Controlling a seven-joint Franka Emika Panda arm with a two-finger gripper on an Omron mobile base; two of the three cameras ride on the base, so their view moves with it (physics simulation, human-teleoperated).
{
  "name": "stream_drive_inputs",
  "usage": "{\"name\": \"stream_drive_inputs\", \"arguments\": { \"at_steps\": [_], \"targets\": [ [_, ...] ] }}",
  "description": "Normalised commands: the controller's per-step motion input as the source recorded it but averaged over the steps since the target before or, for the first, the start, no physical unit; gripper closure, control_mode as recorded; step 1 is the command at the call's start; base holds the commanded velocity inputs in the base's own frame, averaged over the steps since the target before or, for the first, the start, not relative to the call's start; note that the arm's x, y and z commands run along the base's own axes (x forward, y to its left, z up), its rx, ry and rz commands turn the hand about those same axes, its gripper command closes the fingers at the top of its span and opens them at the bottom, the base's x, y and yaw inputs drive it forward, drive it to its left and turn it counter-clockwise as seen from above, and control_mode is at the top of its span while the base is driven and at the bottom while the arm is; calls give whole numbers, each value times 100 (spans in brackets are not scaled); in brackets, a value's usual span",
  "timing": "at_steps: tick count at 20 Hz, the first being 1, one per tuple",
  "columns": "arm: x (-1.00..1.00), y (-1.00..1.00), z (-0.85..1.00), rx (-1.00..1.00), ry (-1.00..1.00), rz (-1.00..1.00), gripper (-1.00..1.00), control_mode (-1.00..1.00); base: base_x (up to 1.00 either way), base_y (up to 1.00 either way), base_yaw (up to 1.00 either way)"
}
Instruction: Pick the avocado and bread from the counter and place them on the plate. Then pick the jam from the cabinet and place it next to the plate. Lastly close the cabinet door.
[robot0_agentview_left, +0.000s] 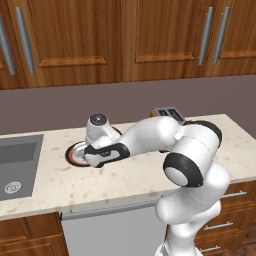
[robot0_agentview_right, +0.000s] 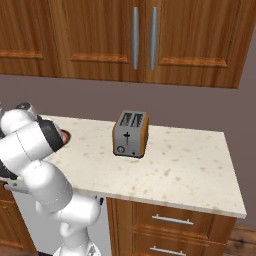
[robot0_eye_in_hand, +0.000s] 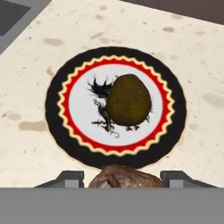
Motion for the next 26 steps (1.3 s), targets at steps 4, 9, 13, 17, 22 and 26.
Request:
{"name": "stream_drive_inputs", "arguments": {
  "at_steps": [4, 9, 13, 17, 22, 26],
  "targets": [
    [10, 36, 0, -3, -3, 10, 100, -100, 0, 0, 0],
    [21, 28, 0, 0, 0, 12, 100, -100, 0, 0, 0],
    [16, 14, 0, -4, -1, 12, 100, -100, 0, 0, 0],
    [20, 0, 0, -14, -2, 12, 100, -100, 0, 0, 0],
    [26, 7, -16, -10, 0, 12, 100, -100, 0, 0, 0],
    [24, 14, -34, -4, 0, 13, 100, -100, 0, 0, 0]
  ]
}}
